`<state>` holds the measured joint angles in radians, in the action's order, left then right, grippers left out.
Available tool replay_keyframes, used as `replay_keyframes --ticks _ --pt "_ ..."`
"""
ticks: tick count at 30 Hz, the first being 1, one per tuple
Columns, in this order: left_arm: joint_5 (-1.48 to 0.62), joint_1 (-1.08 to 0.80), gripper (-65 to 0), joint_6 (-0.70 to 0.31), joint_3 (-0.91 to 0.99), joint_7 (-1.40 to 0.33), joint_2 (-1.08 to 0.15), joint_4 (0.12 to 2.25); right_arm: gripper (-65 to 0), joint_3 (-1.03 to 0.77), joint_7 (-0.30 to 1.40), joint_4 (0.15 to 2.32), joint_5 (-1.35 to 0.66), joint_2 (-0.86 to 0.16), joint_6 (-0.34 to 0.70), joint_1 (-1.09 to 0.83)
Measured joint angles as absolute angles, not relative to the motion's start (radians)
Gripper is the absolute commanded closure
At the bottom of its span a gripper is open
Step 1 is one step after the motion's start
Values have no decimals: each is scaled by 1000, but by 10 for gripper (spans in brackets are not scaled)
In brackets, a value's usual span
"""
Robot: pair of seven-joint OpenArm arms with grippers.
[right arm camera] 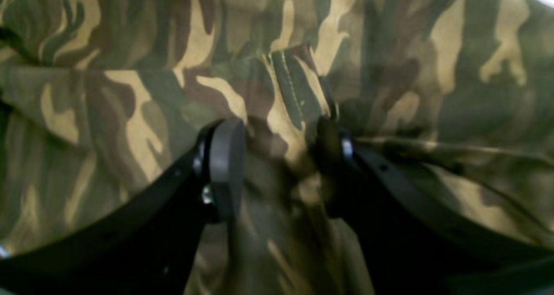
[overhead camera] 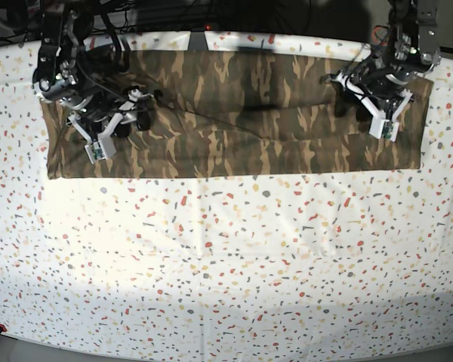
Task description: Fold the T-shirt properly
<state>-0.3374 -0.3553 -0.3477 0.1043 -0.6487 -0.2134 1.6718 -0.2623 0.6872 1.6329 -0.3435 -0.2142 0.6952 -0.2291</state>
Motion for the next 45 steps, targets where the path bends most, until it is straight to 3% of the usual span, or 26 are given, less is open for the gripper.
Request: replay_keyframes --ticks 6,12,17,25,30,38,45 --pt "-390 -193 -253 -428 111 -488 -210 1409 -278 -262 627 1474 -347 -219 706 -139" --pt "-410 -93 -253 -458 103 -432 -217 1271 -278 -262 580 1342 -350 -218 712 -25" --pt "-352 -7 -244 -430 99 -506 -220 1251 -278 -258 598 1256 -339 -214 708 73" --pt "-331 30 -208 -397 98 -617 -224 1279 -278 -260 601 1253 -424 -222 705 63" --pt "-234 -10 -208 -334 98 -737 -286 1450 -278 -260 661 1356 -463 -219 693 65" --pt "-229 -1 -208 -332 98 -843 -445 1744 -278 -262 785 1728 -499 -222 693 112" --pt "-280 -25 -208 -324 101 -904 -533 1692 -278 -280 847 1906 -498 -221 694 107"
